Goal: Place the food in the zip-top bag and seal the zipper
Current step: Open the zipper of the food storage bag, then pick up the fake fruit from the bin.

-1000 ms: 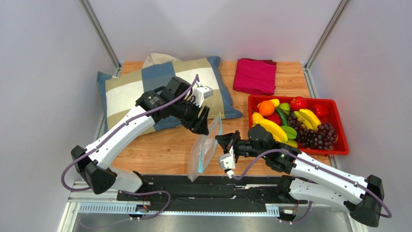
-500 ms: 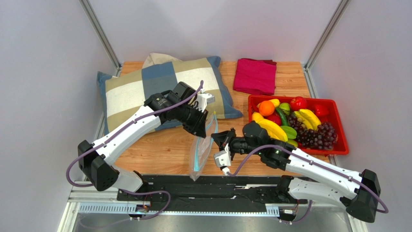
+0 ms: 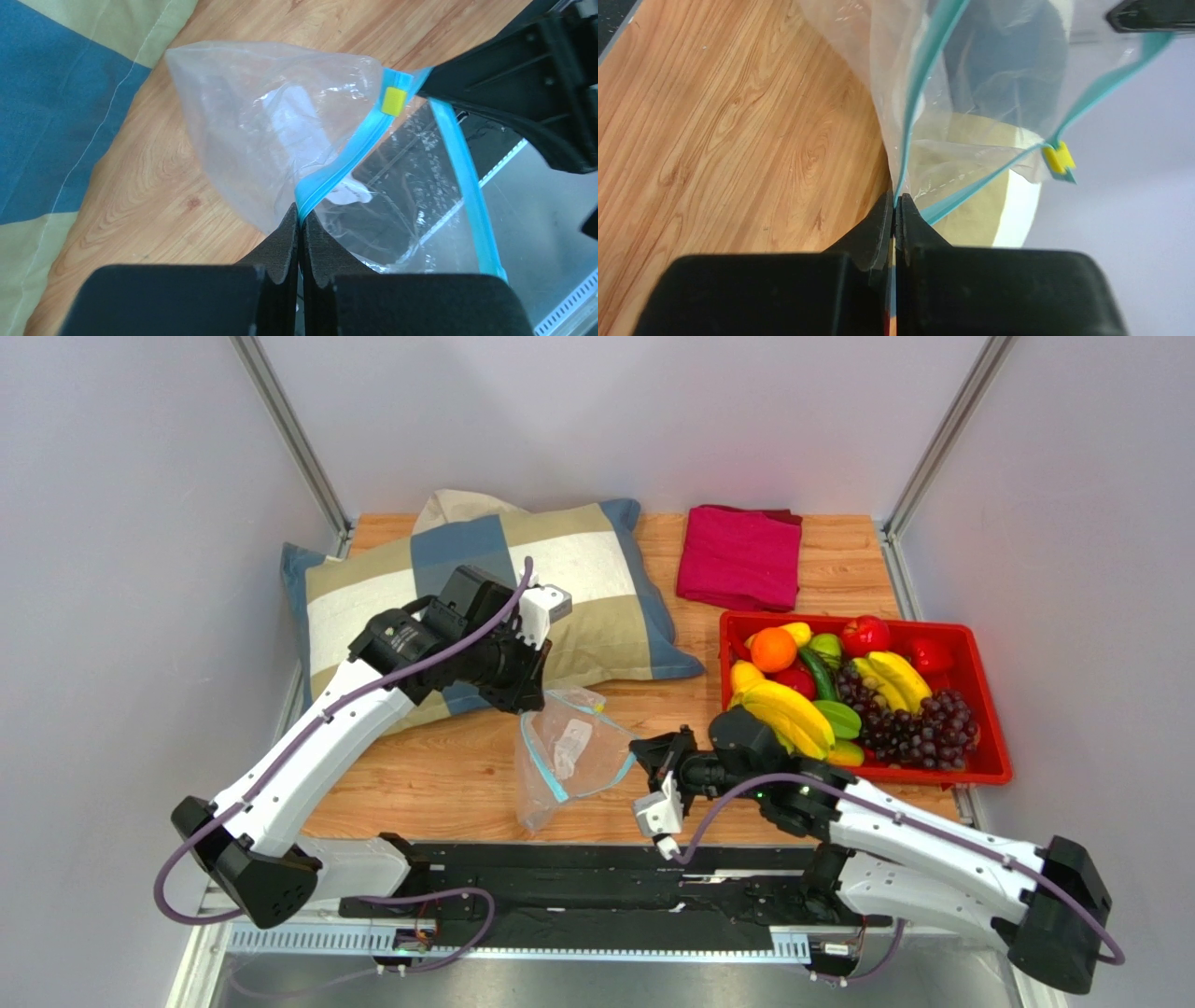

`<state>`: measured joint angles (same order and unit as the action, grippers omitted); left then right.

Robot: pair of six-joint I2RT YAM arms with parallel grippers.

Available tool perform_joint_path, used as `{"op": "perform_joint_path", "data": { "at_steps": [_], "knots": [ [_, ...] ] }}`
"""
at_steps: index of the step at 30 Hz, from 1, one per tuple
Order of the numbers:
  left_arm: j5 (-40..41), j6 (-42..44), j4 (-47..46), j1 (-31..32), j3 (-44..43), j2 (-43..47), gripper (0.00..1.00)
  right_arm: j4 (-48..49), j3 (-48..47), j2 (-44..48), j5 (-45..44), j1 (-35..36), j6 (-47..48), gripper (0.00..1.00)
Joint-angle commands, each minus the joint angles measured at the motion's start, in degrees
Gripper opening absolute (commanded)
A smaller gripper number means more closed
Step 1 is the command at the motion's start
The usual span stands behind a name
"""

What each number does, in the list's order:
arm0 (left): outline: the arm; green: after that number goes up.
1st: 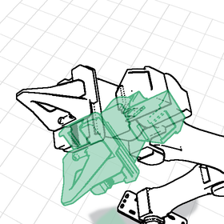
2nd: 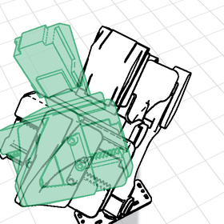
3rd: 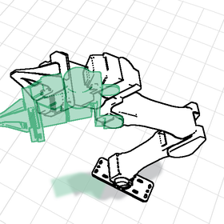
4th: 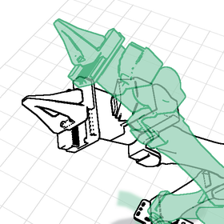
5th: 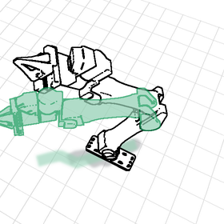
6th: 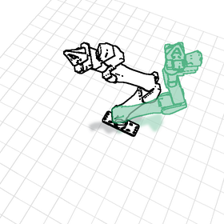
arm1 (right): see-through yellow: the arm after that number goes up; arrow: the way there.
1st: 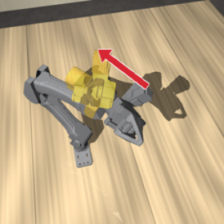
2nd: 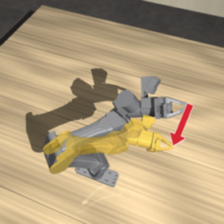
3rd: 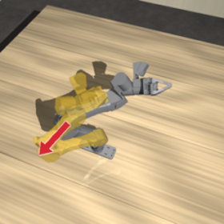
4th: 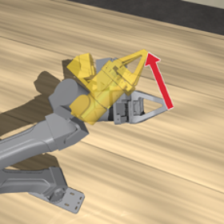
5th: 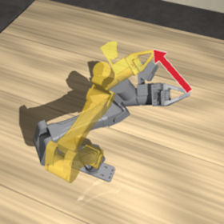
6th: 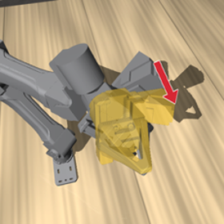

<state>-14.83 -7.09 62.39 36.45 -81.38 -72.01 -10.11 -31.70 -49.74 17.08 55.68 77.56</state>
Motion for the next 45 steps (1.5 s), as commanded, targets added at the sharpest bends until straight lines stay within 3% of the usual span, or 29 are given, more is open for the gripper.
{"op": "perform_joint_path", "data": {
  "at_steps": [1, 7, 11, 12, 13, 15, 16, 21, 26, 30, 38, 41, 45],
  "knots": [
    [4.5, 0.3, 3.1, -0.1, -2.3, -1.3, 0.00, 5.1, -1.4, -7.6, 0.8, -1.4, 1.5, 0.00],
    [4.5, -4.9, -2.0, 0.9, 0.1, -5.4, 0.00, 13.5, -4.2, -17.9, 0.7, -2.5, 1.6, 0.02],
    [4.6, -9.2, -4.9, 1.3, -2.1, -12.4, 0.00, 11.8, -3.5, -15.8, 0.1, -3.9, 1.0, 0.10],
    [3.2, -10.0, -5.2, 1.3, -2.7, -14.5, 0.00, 10.8, -3.5, -14.9, -0.4, -4.1, 0.5, 0.16],
    [2.5, -10.4, -5.3, 1.3, -3.9, -15.4, 0.00, 8.3, -3.6, -12.3, -1.0, -4.1, -1.3, 0.31],
    [1.1, -11.9, -6.1, 1.3, -5.3, -17.5, 0.00, 4.9, -4.6, -9.4, -2.7, -4.2, -3.0, 0.48],
    [1.0, -12.4, -6.6, 1.3, -5.6, -18.1, 0.00, 1.6, -5.1, -7.6, -3.3, -4.1, -6.2, 0.63],
    [-0.8, -16.3, -8.9, 1.3, -7.0, -20.3, 0.00, -10.1, -11.3, 4.3, -4.9, -4.1, -17.2, 0.81],
    [-3.0, -17.6, -10.2, 1.3, -7.0, -20.7, 0.00, -23.7, -20.1, 6.3, -15.6, -5.7, -37.0, 0.82],
    [-4.5, -18.0, -12.4, 1.3, -5.5, -19.8, 0.00, -34.0, -23.8, 5.6, -12.0, -15.6, -45.2, 0.84],
    [-4.6, -17.3, -14.4, 1.3, -4.4, -17.8, 0.00, -53.3, -31.4, -3.6, 7.9, -47.2, -44.2, 0.84],
    [-4.2, -16.8, -14.4, 1.3, -4.4, -17.6, 0.00, -59.2, -33.3, -7.6, 10.3, -57.3, -42.9, 0.82],
    [-3.9, -16.3, -14.5, 1.3, -4.7, -17.6, 0.00, -60.7, -32.3, -8.7, 10.2, -64.8, -43.5, 0.79]
  ]
}}
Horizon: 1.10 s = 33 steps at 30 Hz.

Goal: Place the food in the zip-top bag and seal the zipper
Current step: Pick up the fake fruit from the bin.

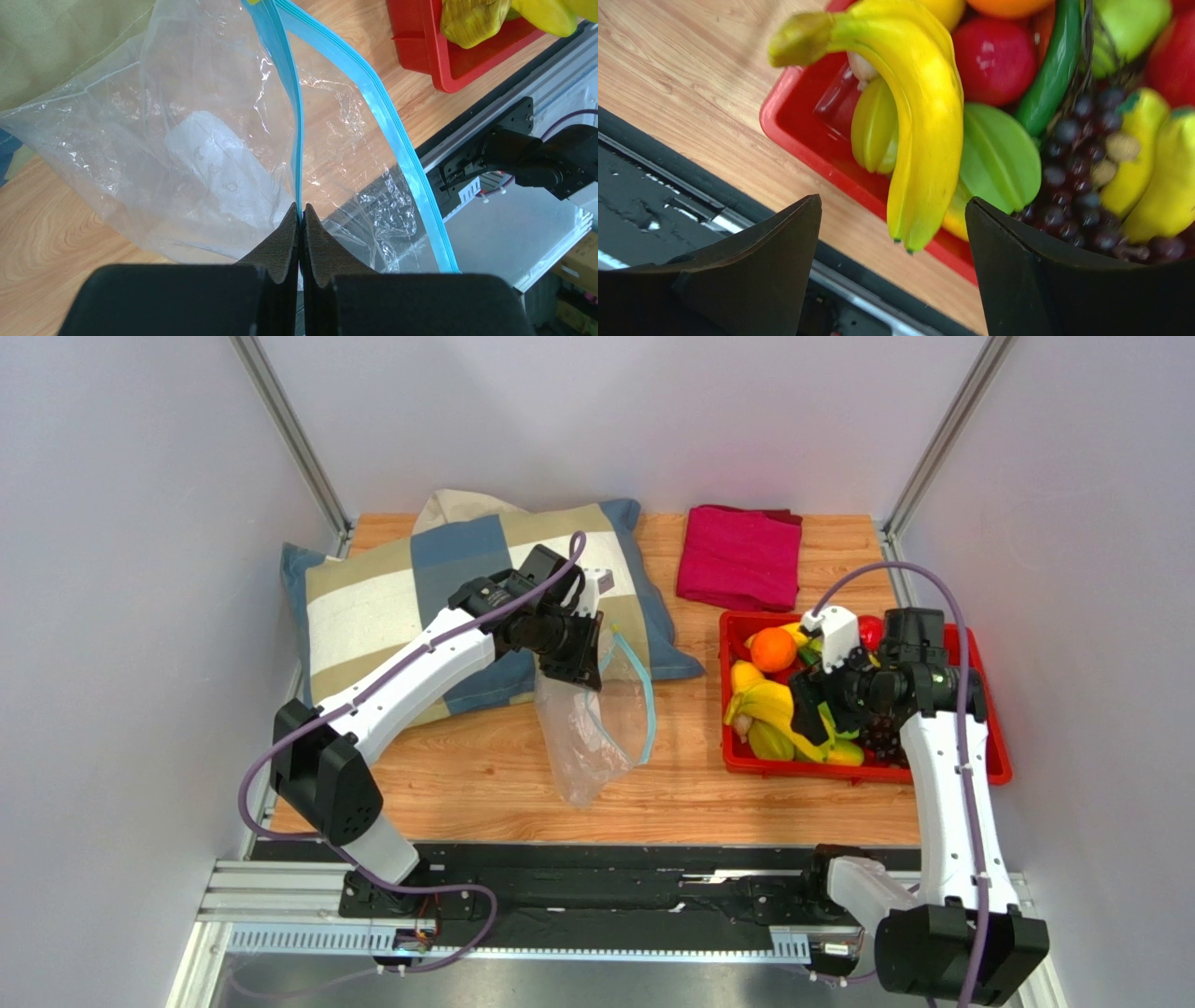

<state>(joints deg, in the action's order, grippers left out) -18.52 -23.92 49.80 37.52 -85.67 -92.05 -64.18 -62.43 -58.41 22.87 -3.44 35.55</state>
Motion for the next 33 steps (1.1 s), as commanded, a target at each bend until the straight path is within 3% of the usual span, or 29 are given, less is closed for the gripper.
{"op": "perform_joint_path", "data": {
  "at_steps": [1, 10, 17, 20, 26, 33],
  "knots": [
    [-0.4, 0.5, -1.9, 0.3, -0.5, 2.5, 0.00, -4.8, -0.1, 0.0, 3.5, -6.1, -2.2, 0.78],
    [-0.9, 0.8, -1.5, 0.2, -1.4, 1.4, 0.00, 1.8, 3.5, -6.1, -4.8, -7.3, -6.2, 0.70],
    [-1.3, 0.6, -1.7, 0.2, -1.3, 1.2, 0.00, 4.8, 4.6, -10.8, -5.2, -7.3, -8.5, 0.64],
    [-1.0, 0.8, -1.6, 0.2, -1.2, 1.3, 0.00, 4.9, 4.1, -12.9, -4.9, -7.3, -9.4, 0.54],
    [-1.3, 0.7, -1.0, 0.1, -0.6, 1.8, 0.00, 2.5, 0.4, -9.9, -0.8, -7.4, -10.0, 0.00],
    [-1.3, -0.1, -0.7, 0.2, -1.0, 1.9, 0.00, 3.6, -2.4, -0.5, 5.4, -6.1, -10.9, 0.00]
  ]
}}
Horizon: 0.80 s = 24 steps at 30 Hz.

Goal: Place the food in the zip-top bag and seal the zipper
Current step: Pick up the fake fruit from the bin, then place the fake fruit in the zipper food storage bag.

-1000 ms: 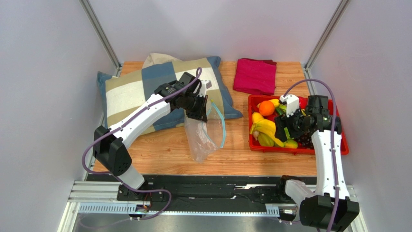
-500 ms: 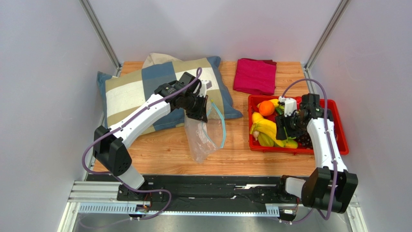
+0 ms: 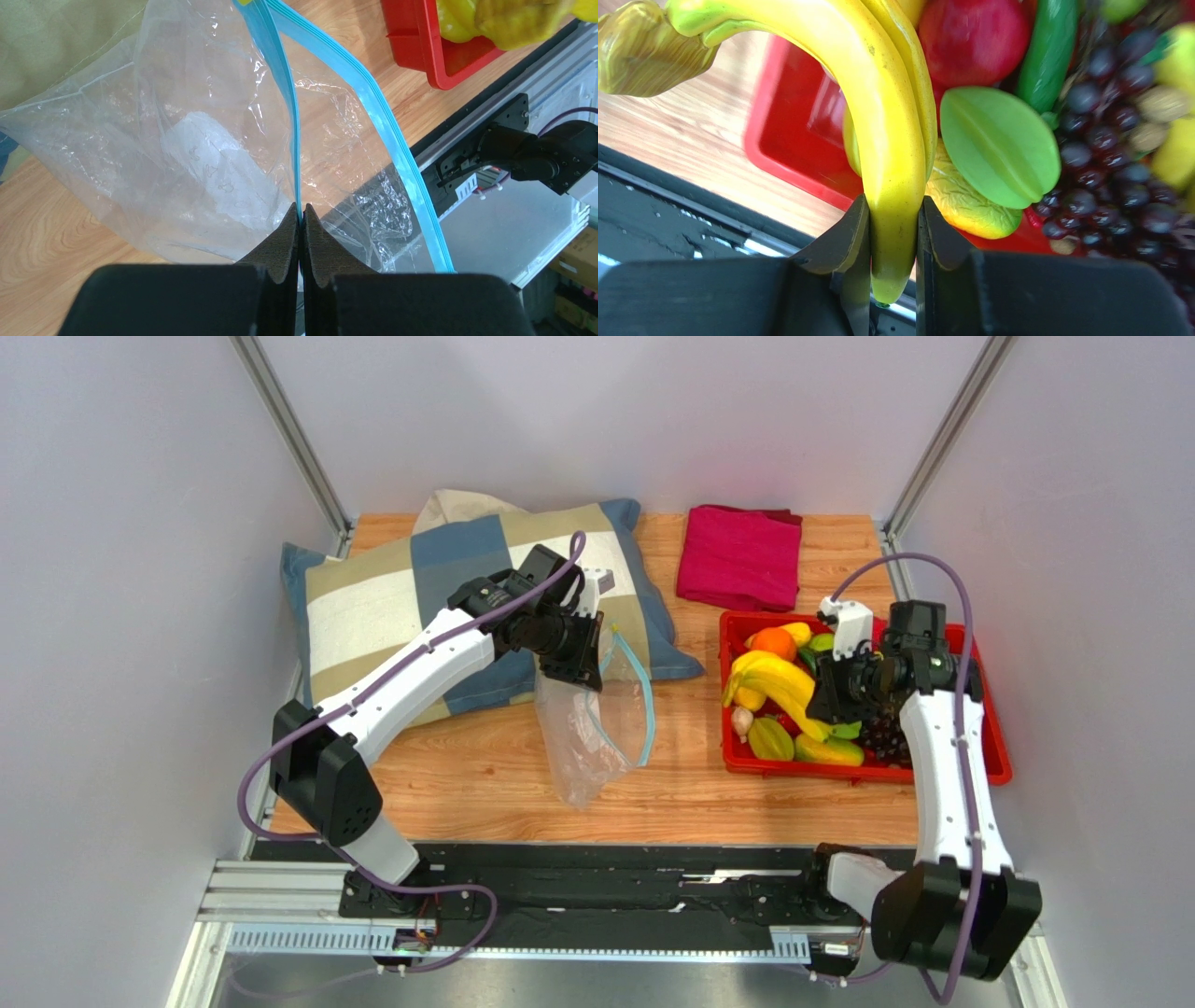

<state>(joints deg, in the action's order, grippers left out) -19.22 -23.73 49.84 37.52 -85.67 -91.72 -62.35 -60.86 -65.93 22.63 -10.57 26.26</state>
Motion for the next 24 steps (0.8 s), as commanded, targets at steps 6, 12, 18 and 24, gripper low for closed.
{"op": "perform_joint_path", "data": {
  "at_steps": [6, 12, 18, 24],
  "knots": [
    [2.6, -2.6, 0.3, 0.2, -1.9, 0.8, 0.00, 10.6, -4.5, 15.3, -8.3, 17.4, -4.7, 0.00],
    [3.6, -4.6, 0.4, 0.2, -3.1, -1.0, 0.00, 18.3, -2.2, 17.3, -30.8, 36.9, -3.8, 0.00],
    [3.6, -5.6, 0.6, 0.1, -4.9, -2.8, 0.00, 25.4, 0.1, 15.0, -40.6, 48.0, 0.5, 0.00],
    [3.4, -6.3, 0.9, 0.1, -6.4, -4.1, 0.00, 28.7, 2.8, 12.1, -46.1, 55.8, 6.1, 0.00]
  ]
}}
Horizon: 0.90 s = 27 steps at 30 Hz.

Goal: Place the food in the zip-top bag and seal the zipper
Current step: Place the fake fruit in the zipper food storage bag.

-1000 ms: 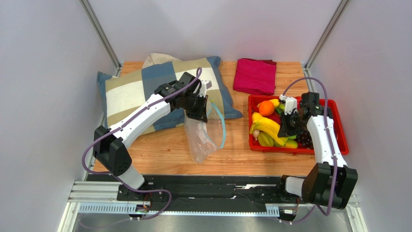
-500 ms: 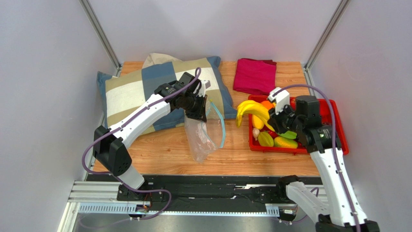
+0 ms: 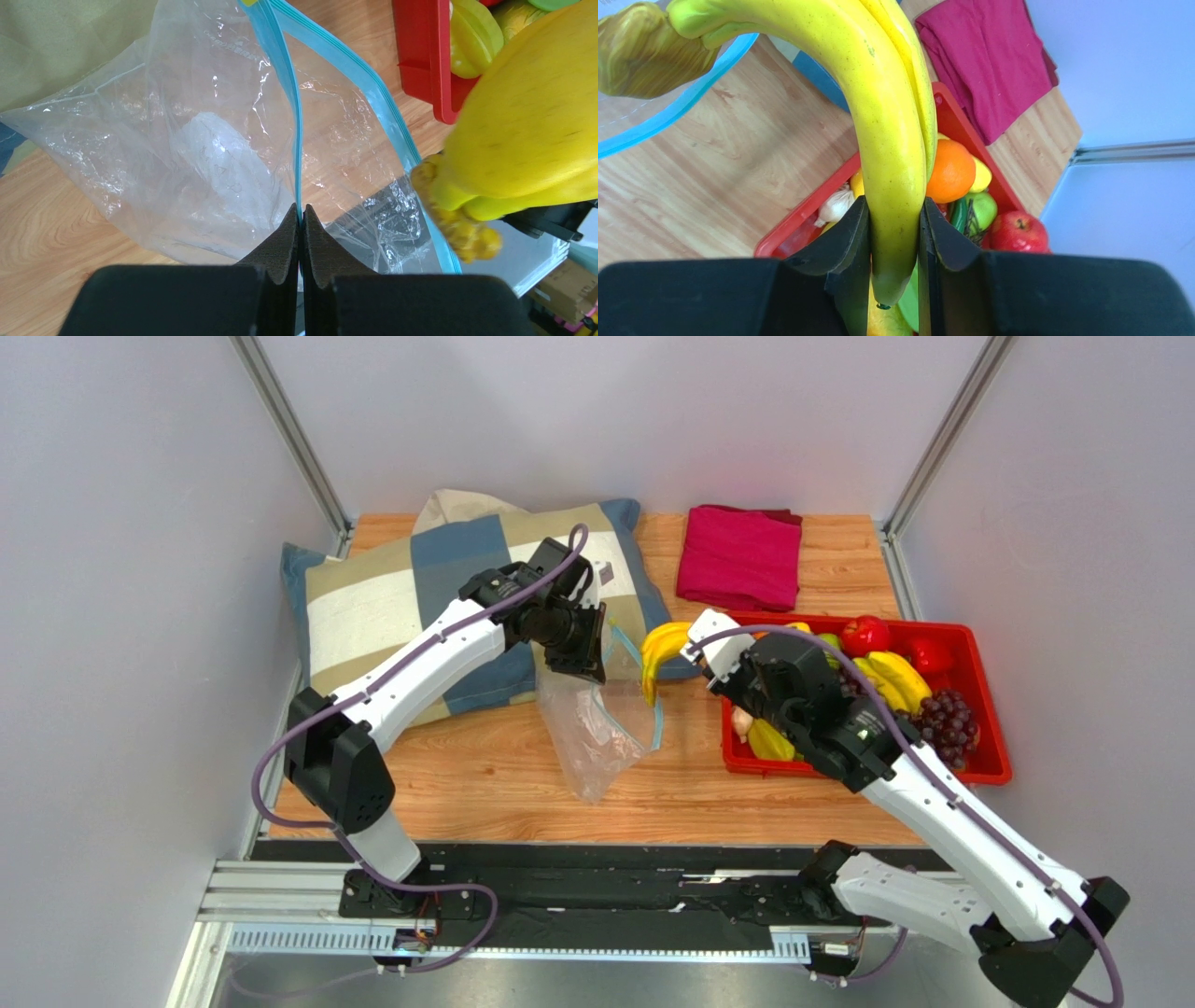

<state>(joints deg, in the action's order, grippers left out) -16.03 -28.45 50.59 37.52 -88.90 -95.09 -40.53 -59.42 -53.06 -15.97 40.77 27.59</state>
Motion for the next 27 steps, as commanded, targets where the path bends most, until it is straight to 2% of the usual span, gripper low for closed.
{"op": "perform_joint_path", "data": {
  "at_steps": [1, 5, 9, 15, 21, 27],
  "knots": [
    [0.0, -1.7, 0.2, 0.1, -3.5, -0.9, 0.00, 7.6, 2.2, -1.0, -8.7, 5.6, 5.4, 0.00],
    [-0.2, -2.1, 0.3, 0.1, -4.0, -1.7, 0.00, 10.1, 3.5, -2.6, -10.1, 9.8, 8.1, 0.00],
    [-1.4, -1.8, 0.4, 0.2, -4.3, -2.1, 0.00, 8.1, 2.8, -5.4, -8.4, 11.1, 9.1, 0.00],
    [-4.1, -0.6, 0.5, 0.1, -4.5, -2.2, 0.00, 4.4, 2.7, -6.4, -1.1, 13.9, 14.8, 0.00],
    [-11.2, 0.8, -0.3, 0.2, -3.6, -2.1, 0.00, 1.9, 3.3, -3.8, 8.7, 16.1, 25.3, 0.00],
    [-18.4, 1.1, -2.9, 0.1, -1.9, -0.9, 0.00, 1.5, 3.3, -2.7, 18.8, 16.6, 30.2, 0.00]
  ]
}}
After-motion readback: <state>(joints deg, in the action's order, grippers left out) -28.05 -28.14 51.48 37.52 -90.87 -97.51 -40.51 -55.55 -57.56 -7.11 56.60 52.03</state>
